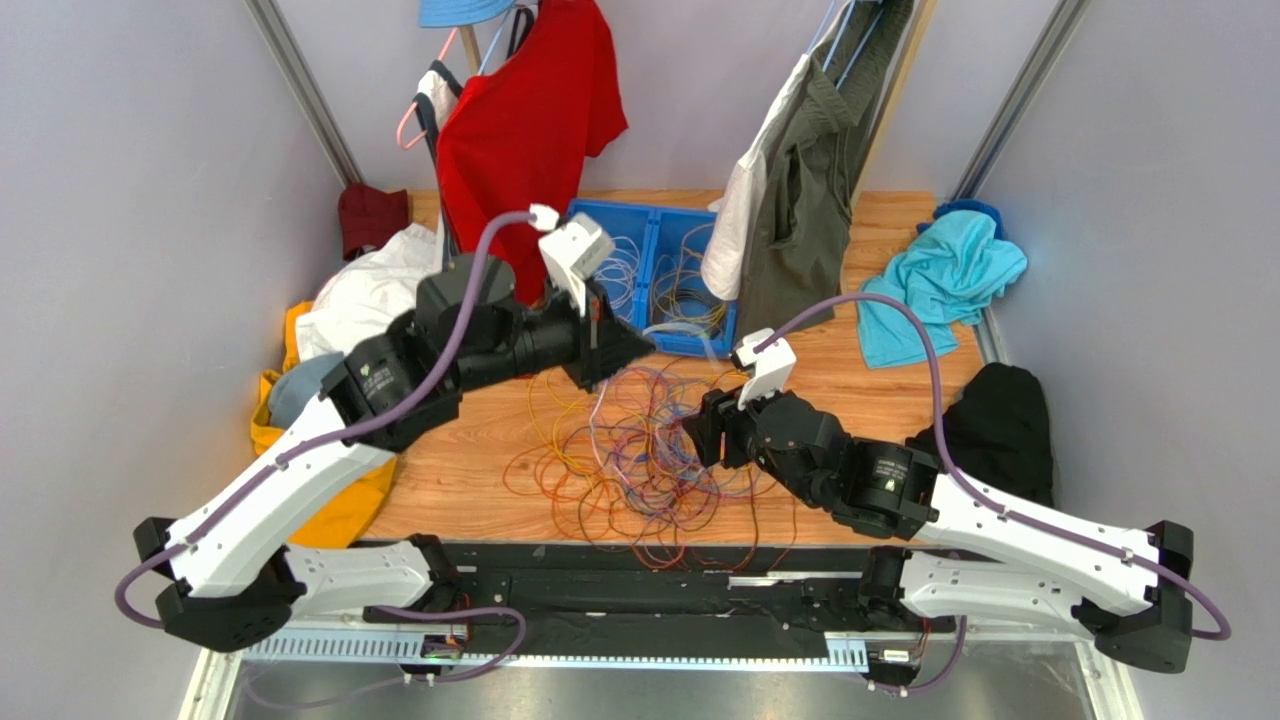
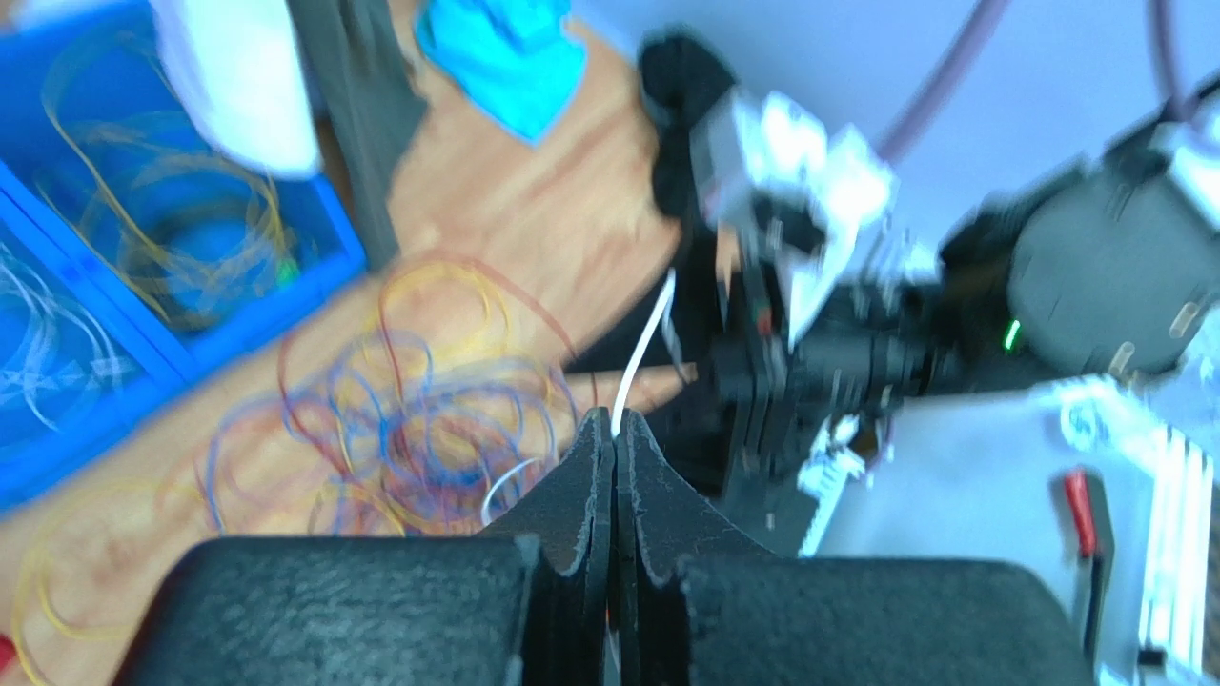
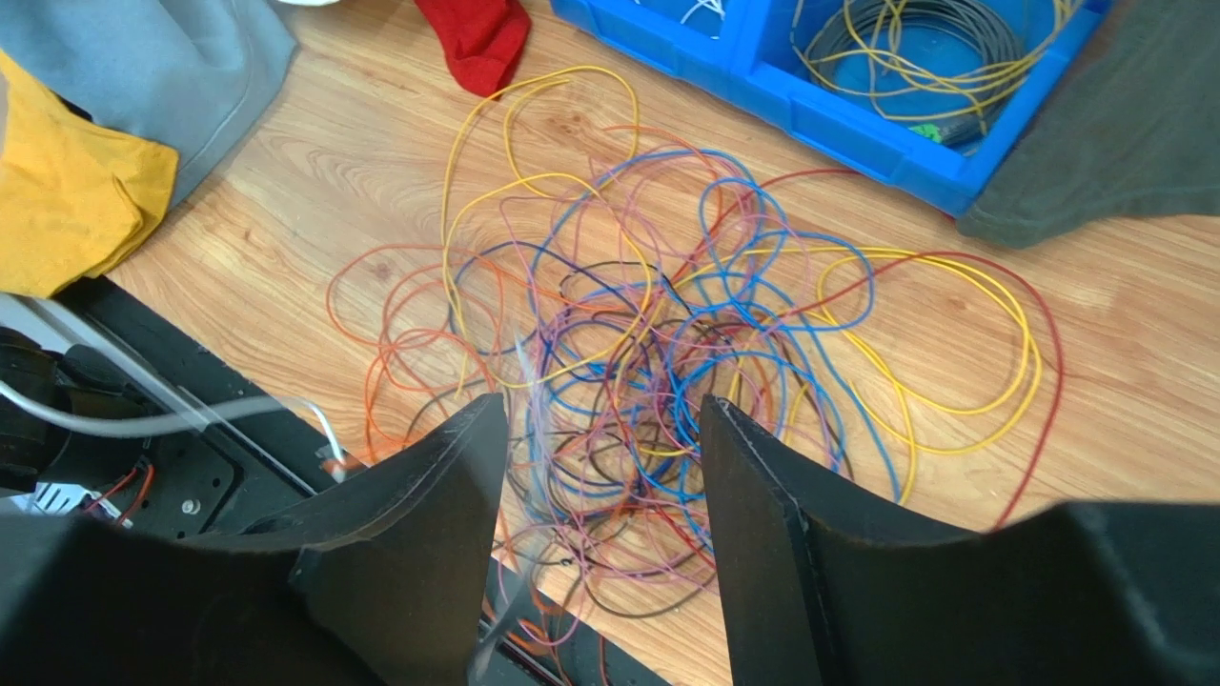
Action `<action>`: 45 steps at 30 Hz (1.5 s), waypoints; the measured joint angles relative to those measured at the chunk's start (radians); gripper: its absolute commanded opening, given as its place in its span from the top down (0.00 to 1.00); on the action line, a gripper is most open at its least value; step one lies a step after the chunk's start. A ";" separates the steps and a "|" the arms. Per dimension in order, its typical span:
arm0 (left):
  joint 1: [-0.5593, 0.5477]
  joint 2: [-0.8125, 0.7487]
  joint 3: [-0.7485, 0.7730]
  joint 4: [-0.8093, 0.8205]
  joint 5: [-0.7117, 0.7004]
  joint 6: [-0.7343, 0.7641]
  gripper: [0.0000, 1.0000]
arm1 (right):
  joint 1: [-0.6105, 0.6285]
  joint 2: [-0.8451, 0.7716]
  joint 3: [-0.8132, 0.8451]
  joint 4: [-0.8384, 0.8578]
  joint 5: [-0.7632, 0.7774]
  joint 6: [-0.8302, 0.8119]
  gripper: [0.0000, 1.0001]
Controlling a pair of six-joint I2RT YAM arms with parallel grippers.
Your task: Untangle the cables
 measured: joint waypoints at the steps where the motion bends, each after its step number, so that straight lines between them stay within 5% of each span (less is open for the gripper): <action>1: 0.008 0.024 0.048 -0.006 -0.004 0.000 1.00 | 0.000 -0.006 0.000 -0.010 0.006 0.000 0.44; 16: 0.147 0.535 0.768 -0.387 -0.085 0.008 1.00 | 0.000 -0.136 -0.010 -0.087 0.039 -0.001 0.36; 21: 0.159 0.585 0.766 -0.445 -0.069 0.005 1.00 | 0.000 -0.174 -0.113 0.002 -0.008 -0.003 0.34; 35: 0.158 0.580 0.763 -0.466 -0.022 0.001 1.00 | -0.002 0.100 -0.238 0.373 -0.110 0.006 0.36; 37: 0.158 0.575 0.760 -0.465 -0.020 0.001 1.00 | -0.005 0.142 -0.238 0.413 -0.119 0.009 0.41; 39: 0.158 0.567 0.756 -0.469 -0.017 0.001 1.00 | -0.005 0.187 -0.237 0.450 -0.127 0.014 0.59; 40: 0.158 0.563 0.756 -0.473 -0.017 0.001 1.00 | -0.006 0.211 -0.231 0.460 -0.129 0.016 0.71; 41: 0.158 0.560 0.756 -0.473 -0.017 0.001 1.00 | -0.007 0.234 -0.225 0.464 -0.129 0.017 0.94; 45: 0.158 0.543 0.756 -0.477 -0.025 0.002 1.00 | -0.014 0.320 -0.206 0.454 -0.114 0.044 1.00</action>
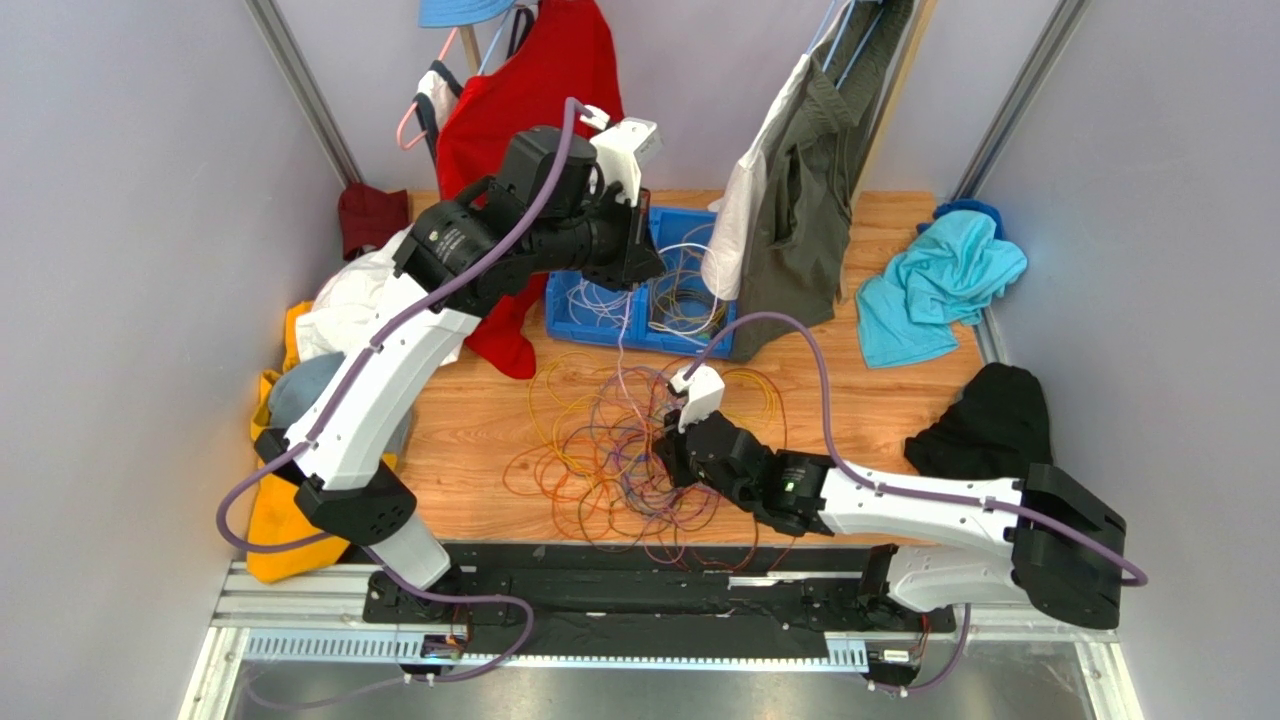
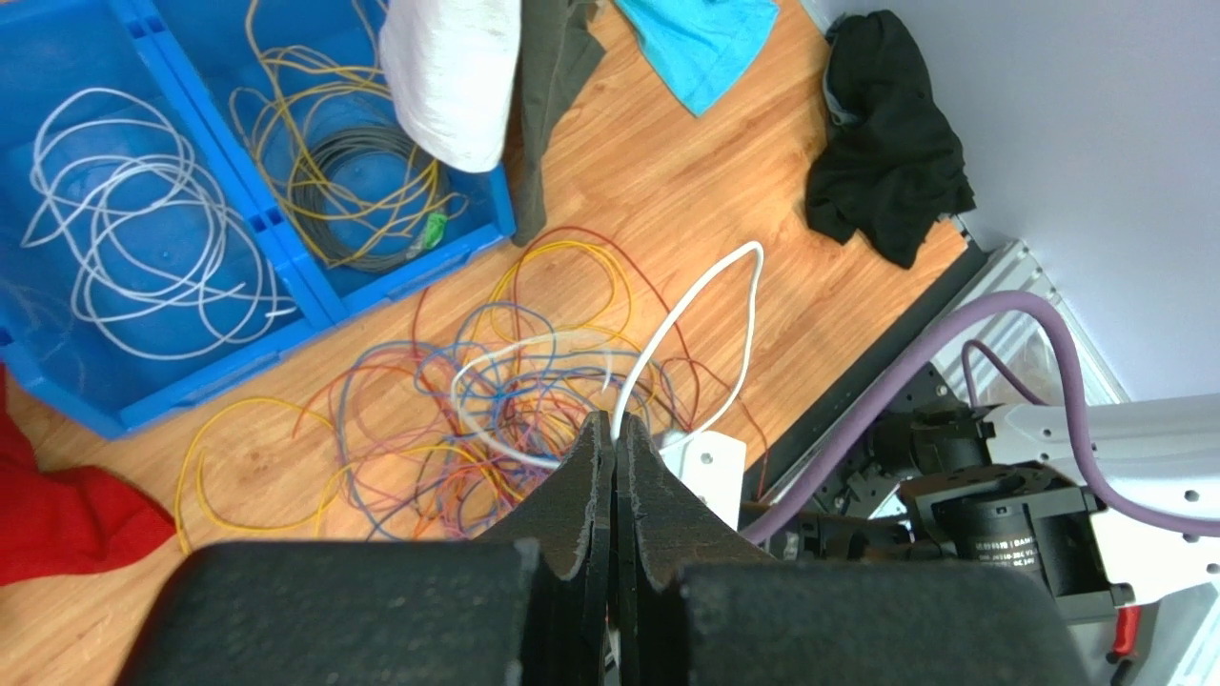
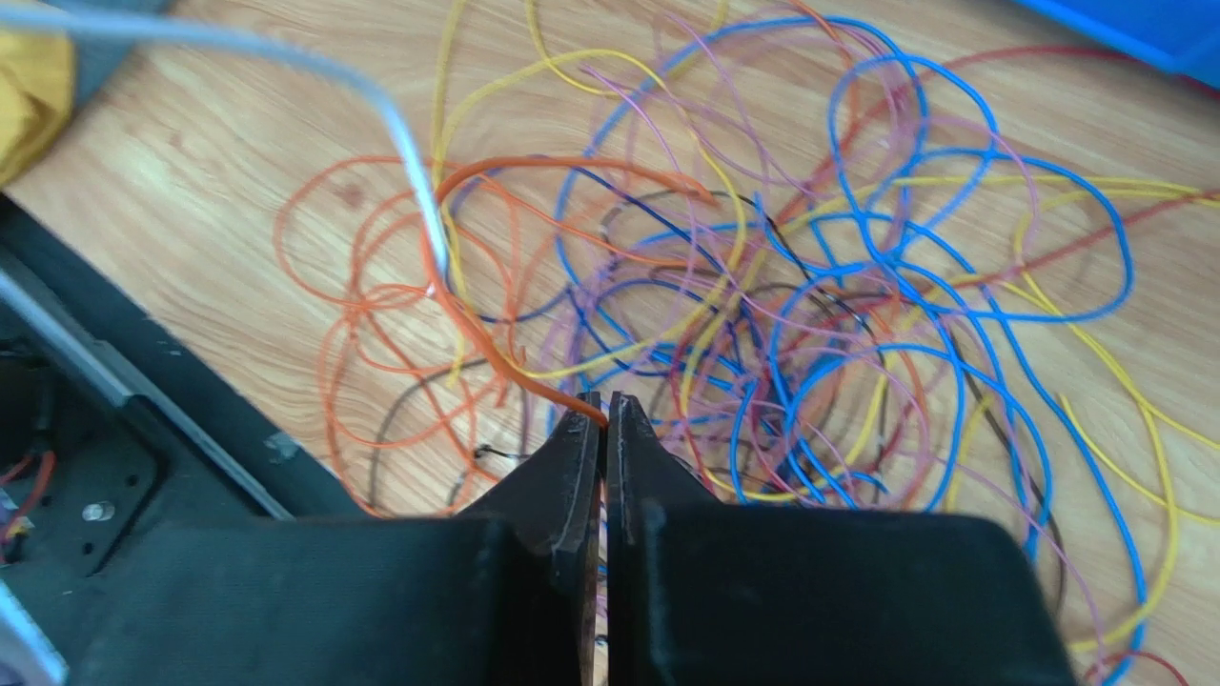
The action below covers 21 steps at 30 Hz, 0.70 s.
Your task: Untangle the cables
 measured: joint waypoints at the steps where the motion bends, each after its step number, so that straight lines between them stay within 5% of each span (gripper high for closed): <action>1: 0.000 -0.005 0.000 -0.003 -0.008 0.003 1.00 | 0.001 0.003 -0.004 -0.015 0.008 0.006 1.00; 12: 0.077 0.137 0.126 -0.115 -0.060 0.023 1.00 | 0.023 -0.233 -0.205 -0.203 0.138 0.167 1.00; 21: 0.139 0.206 0.192 -0.143 -0.122 0.022 1.00 | 0.023 -0.265 -0.364 -0.222 0.124 0.296 1.00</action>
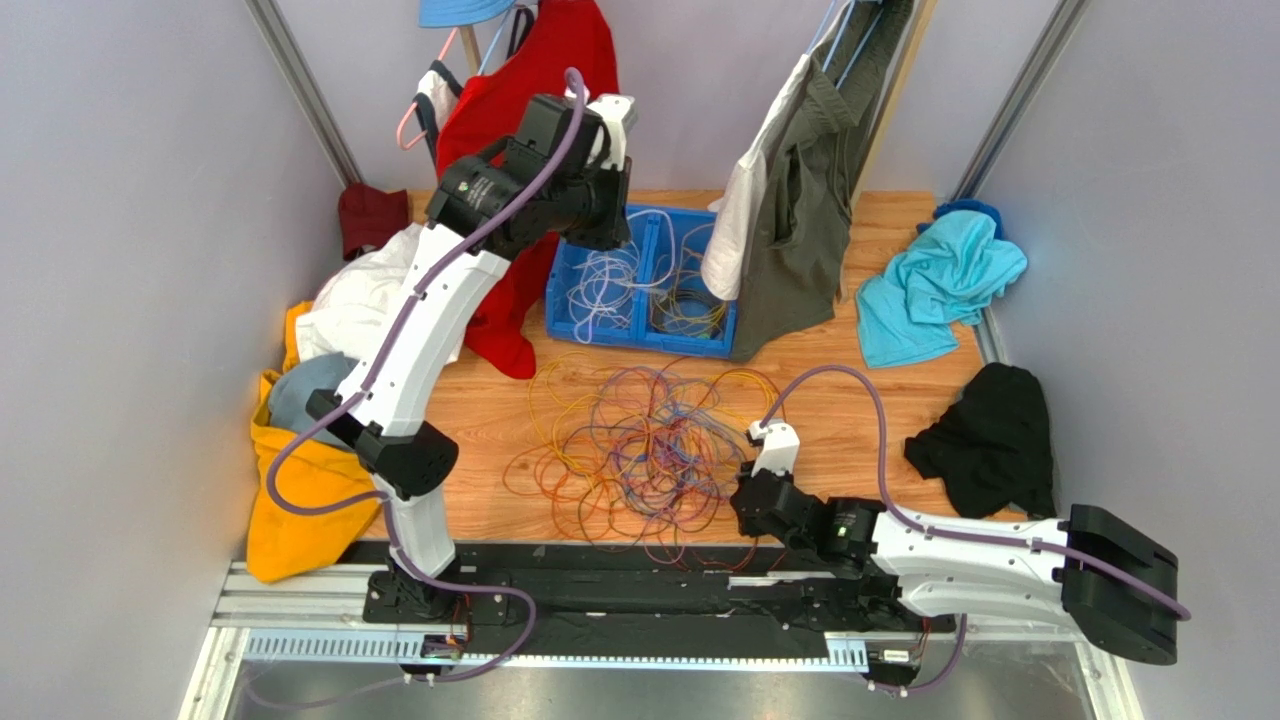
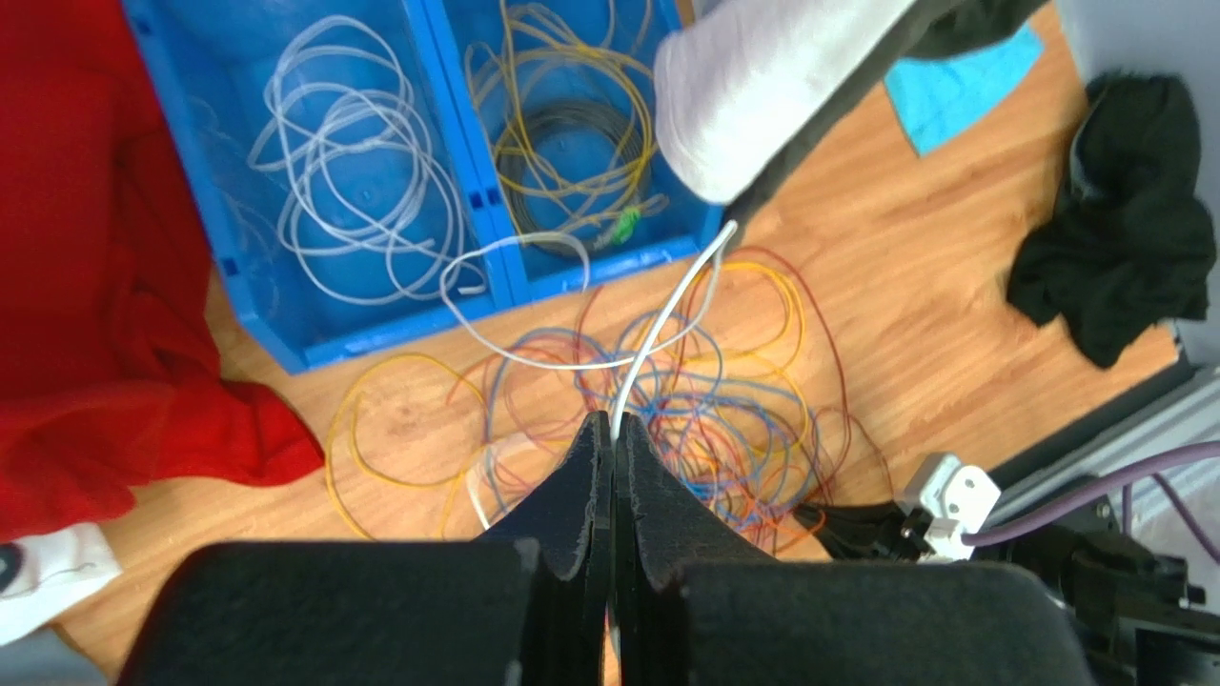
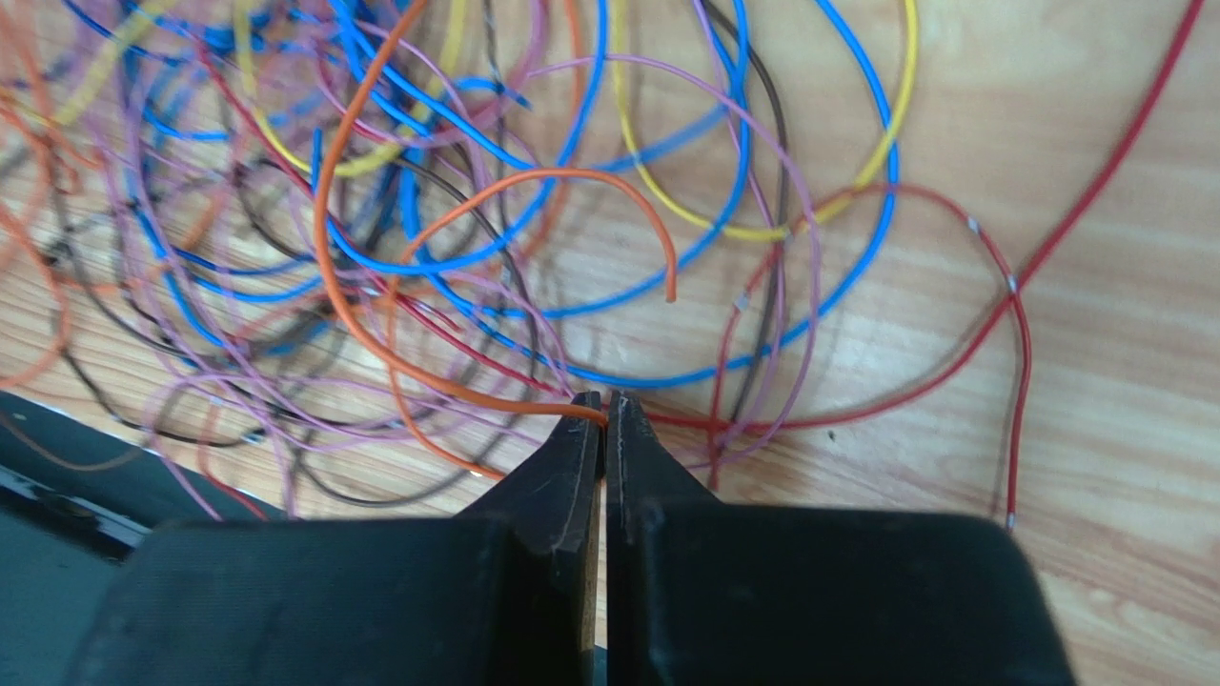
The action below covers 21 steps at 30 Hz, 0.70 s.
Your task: Untangle the cables
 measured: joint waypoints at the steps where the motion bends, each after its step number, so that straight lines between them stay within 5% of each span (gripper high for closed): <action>1: 0.006 -0.003 0.010 0.005 -0.007 0.000 1.00 | 0.000 -0.003 -0.012 0.000 -0.005 0.007 0.90; 4: 0.021 -0.018 0.022 0.026 -0.014 0.000 1.00 | 0.000 -0.013 -0.020 0.007 -0.008 0.021 0.60; 7: 0.037 -0.019 0.034 0.039 -0.014 0.001 1.00 | 0.000 -0.013 0.003 -0.006 -0.013 0.017 0.48; 21: 0.173 0.127 0.055 0.082 -0.082 0.051 1.00 | 0.000 -0.221 0.186 -0.199 -0.012 -0.048 0.48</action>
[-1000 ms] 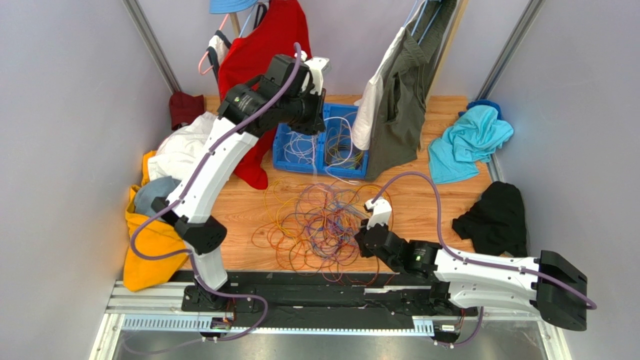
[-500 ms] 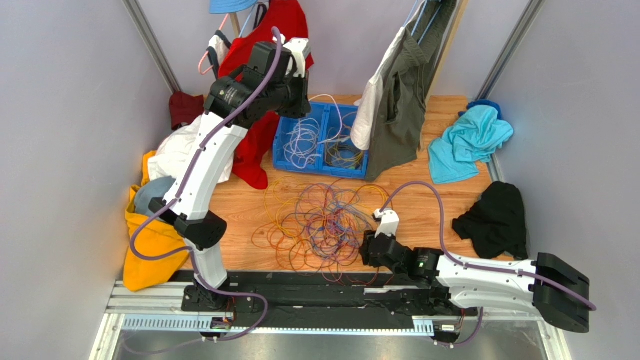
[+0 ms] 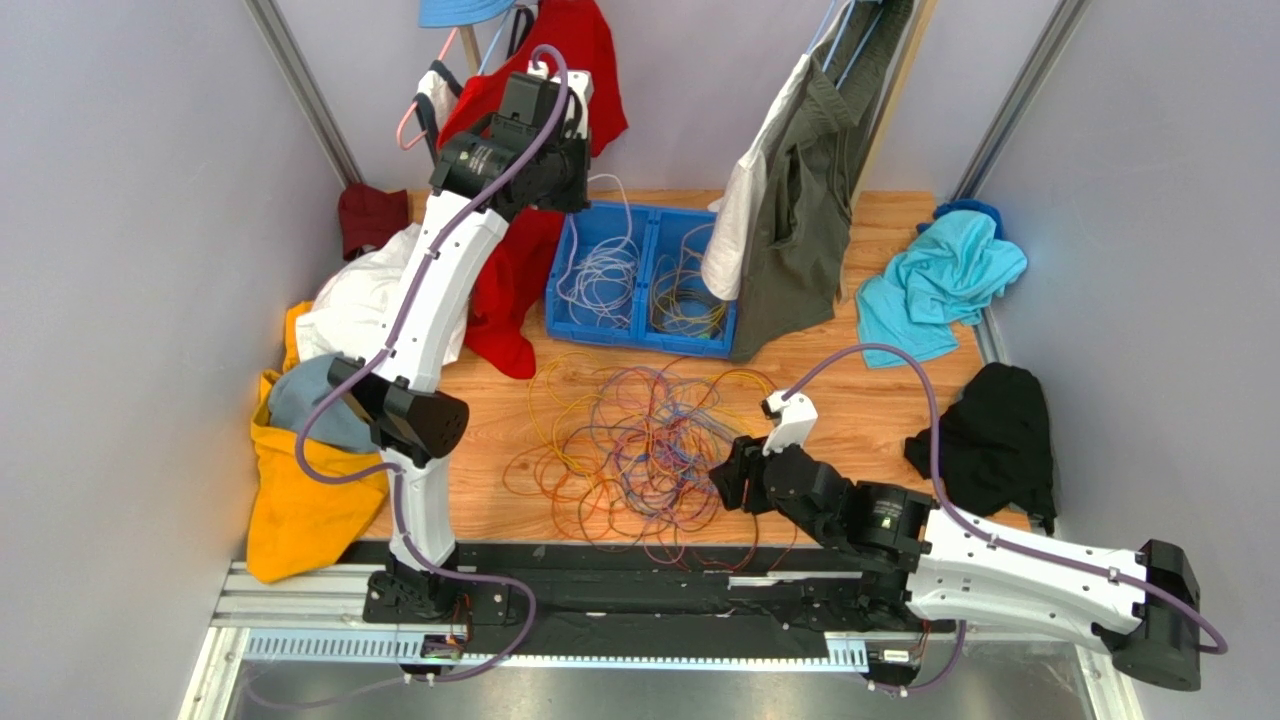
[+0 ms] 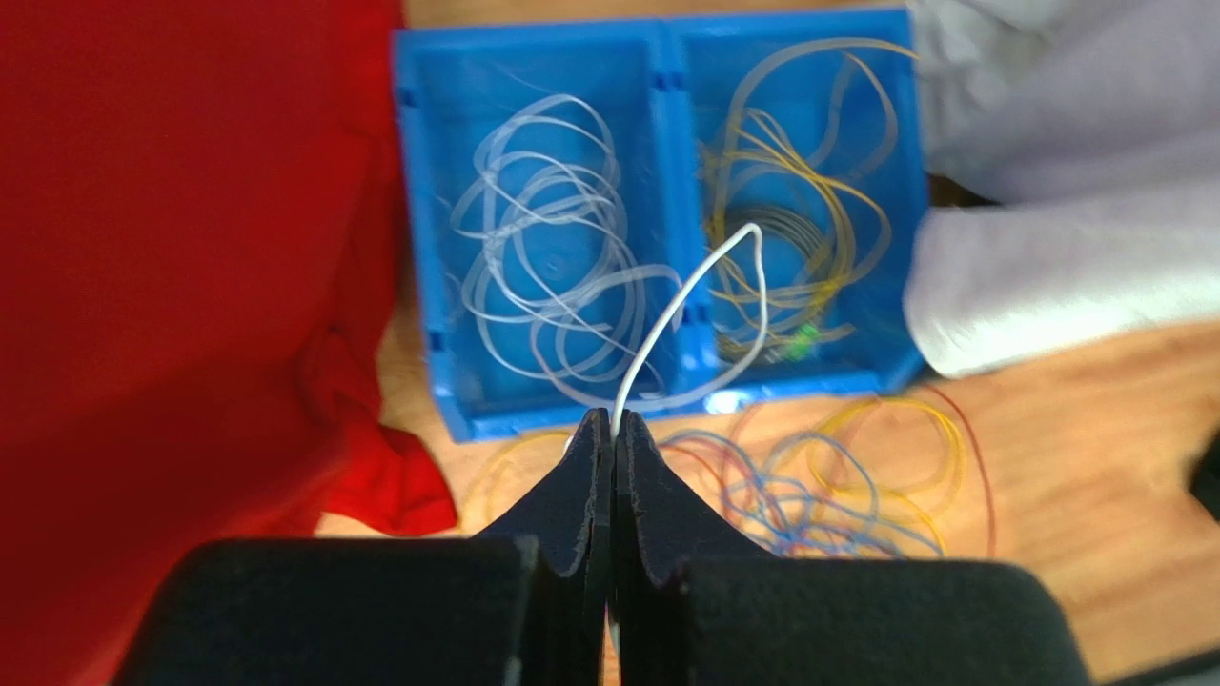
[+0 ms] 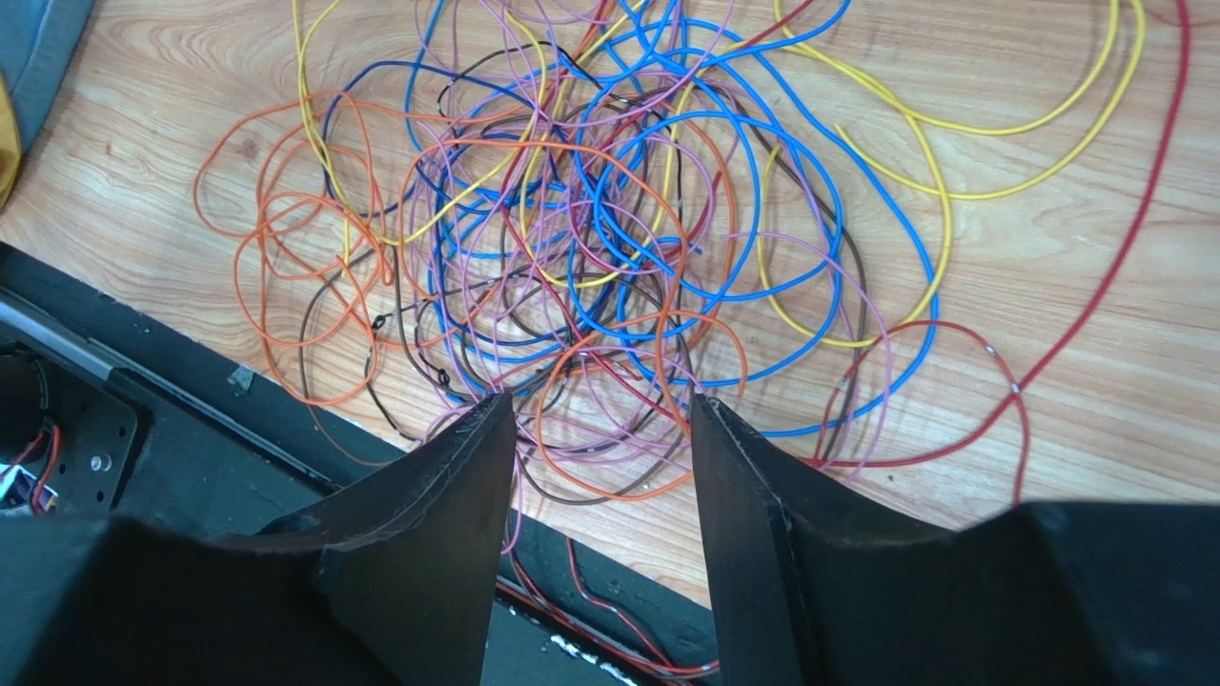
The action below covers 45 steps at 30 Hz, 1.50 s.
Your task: Untangle the cables
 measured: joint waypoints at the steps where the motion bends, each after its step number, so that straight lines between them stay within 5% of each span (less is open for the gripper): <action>1: 0.006 0.004 0.000 0.009 -0.010 0.004 1.00 | 0.000 -0.005 0.003 -0.010 0.000 -0.003 0.48; 21: 0.098 0.291 -0.088 0.299 0.010 0.011 1.00 | 0.000 0.083 0.008 -0.087 -0.007 -0.035 0.48; 22: 0.101 0.304 -0.089 0.306 0.008 0.007 0.93 | 0.000 0.084 0.008 -0.085 -0.010 -0.035 0.48; 23: 0.105 0.312 -0.089 0.313 0.006 0.004 0.72 | 0.000 0.084 0.008 -0.083 -0.011 -0.035 0.48; 25: 0.111 0.324 -0.089 0.326 0.005 -0.002 0.59 | 0.000 0.084 0.008 -0.077 -0.012 -0.035 0.48; 26: 0.113 0.325 -0.089 0.328 0.006 -0.005 0.32 | 0.000 0.084 0.008 -0.074 -0.012 -0.035 0.48; 28: 0.115 0.325 -0.092 0.336 0.006 -0.012 0.14 | 0.000 0.084 0.008 -0.071 -0.013 -0.035 0.48; 37: 0.084 0.142 -0.377 0.388 -0.055 -0.022 0.12 | 0.000 0.084 0.007 -0.053 -0.019 -0.031 0.49; 45: -0.163 -0.395 -0.842 0.528 -0.136 -0.054 0.11 | 0.000 0.006 0.002 -0.047 0.005 -0.033 0.49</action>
